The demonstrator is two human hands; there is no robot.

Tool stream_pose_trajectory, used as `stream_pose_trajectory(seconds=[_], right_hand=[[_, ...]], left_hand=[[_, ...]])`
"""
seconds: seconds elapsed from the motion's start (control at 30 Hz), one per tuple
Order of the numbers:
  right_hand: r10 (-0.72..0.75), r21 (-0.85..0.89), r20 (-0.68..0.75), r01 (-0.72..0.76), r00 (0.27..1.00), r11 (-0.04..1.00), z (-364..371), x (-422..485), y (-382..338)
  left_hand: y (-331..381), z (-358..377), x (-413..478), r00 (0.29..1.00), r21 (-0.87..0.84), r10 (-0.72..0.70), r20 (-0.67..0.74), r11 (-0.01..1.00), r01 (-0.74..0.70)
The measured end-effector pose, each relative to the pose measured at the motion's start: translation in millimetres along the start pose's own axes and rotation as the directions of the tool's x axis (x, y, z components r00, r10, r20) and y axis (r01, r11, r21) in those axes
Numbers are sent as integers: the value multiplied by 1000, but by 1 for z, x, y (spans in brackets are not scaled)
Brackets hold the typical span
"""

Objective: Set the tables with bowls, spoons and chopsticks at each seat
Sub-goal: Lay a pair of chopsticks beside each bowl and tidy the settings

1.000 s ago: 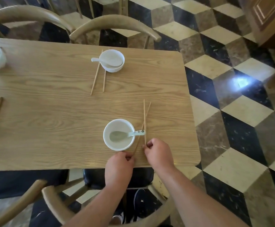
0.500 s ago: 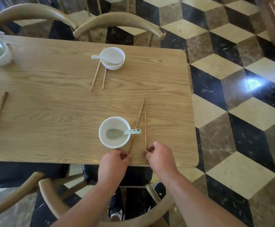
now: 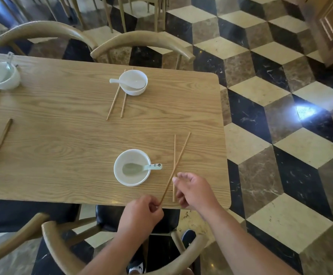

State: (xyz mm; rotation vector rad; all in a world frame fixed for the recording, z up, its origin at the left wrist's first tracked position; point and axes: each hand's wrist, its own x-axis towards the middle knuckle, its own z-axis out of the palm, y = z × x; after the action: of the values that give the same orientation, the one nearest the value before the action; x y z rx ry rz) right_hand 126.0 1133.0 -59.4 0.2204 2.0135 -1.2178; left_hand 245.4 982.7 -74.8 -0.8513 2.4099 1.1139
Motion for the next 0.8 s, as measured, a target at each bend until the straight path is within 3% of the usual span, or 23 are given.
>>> stream_pose_trajectory(seconds=[0.1, 0.2, 0.3, 0.37, 0.43, 0.5, 0.57, 0.63, 0.73, 0.8], right_hand=[[6, 185, 70, -19, 997, 982, -11, -6, -16], [-23, 193, -14, 25, 1000, 981, -23, -7, -30], [-168, 190, -162, 198, 972, 961, -46, -10, -47], [-315, 34, -301, 340, 900, 940, -63, -10, -53], [-485, -291, -356, 398, 799, 870, -75, -6, -51], [-571, -590, -229, 354, 789, 726, -78, 9, -44], [-523, -735, -81, 304, 848, 606, -71, 28, -34], [-484, -793, 23, 311, 875, 524, -58, 45, -24], [-499, -837, 121, 358, 858, 413, -37, 64, -20], [-487, -847, 134, 355, 863, 395, -27, 72, -22]], left_hand=[[12, 7, -5, 997, 1, 48, 54, 999, -48], [27, 10, 0, 997, -45, 68, 35, 997, -67], [36, 14, 14, 999, -19, 40, -3, 999, -40], [40, 21, 25, 1000, 21, 3, 2, 1000, -3], [45, 28, 33, 1000, 59, -10, 20, 998, 8], [48, 34, 39, 999, 72, -19, 26, 997, 17], [46, 36, 41, 999, 69, -43, 9, 997, 42], [39, 34, 41, 997, 61, -72, -16, 996, 73], [22, 26, 40, 992, 37, -123, -39, 991, 125], [12, 20, 42, 988, 11, -150, -31, 989, 150]])
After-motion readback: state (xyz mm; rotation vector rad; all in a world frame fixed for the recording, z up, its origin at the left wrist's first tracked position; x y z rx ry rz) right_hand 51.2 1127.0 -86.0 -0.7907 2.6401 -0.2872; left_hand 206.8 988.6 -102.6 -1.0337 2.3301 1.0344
